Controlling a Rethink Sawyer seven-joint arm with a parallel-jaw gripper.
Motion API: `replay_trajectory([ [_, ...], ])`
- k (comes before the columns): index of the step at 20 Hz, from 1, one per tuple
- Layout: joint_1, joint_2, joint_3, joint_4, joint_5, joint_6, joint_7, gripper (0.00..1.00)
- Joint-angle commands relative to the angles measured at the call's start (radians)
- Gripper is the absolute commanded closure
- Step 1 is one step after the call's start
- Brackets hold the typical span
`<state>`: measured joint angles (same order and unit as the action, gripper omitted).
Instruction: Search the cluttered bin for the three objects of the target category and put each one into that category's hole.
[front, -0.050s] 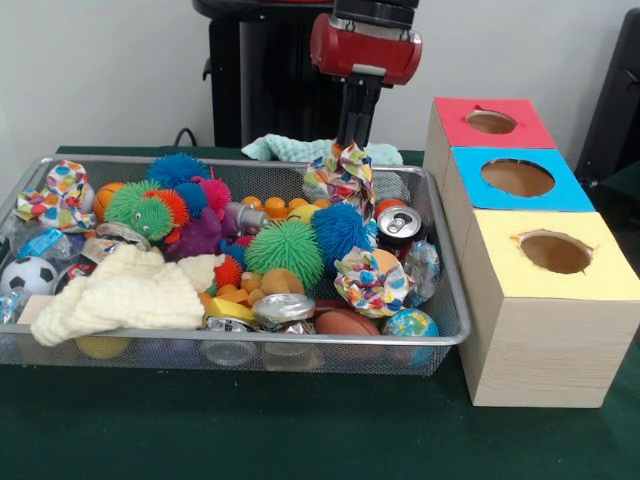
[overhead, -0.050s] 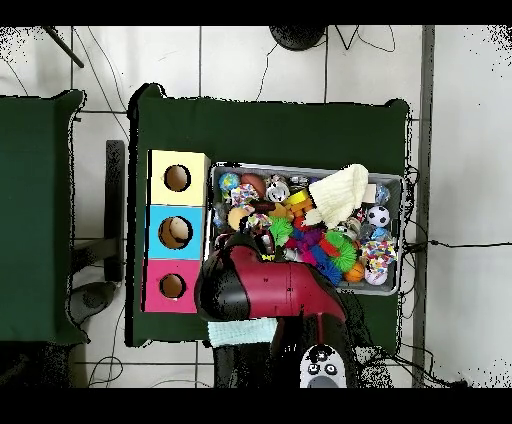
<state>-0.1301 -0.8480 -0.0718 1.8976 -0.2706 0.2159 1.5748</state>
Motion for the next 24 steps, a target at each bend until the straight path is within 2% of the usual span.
replay_trajectory([
  [1, -0.007, 0.033, 0.024, 0.057, 0.017, -0.003, 0.171, 1.0],
  [7, -0.024, 0.026, 0.039, 0.052, 0.029, 0.029, 0.159, 1.0],
  [24, -0.043, 0.045, 0.054, 0.056, 0.021, -0.002, 0.157, 1.0],
])
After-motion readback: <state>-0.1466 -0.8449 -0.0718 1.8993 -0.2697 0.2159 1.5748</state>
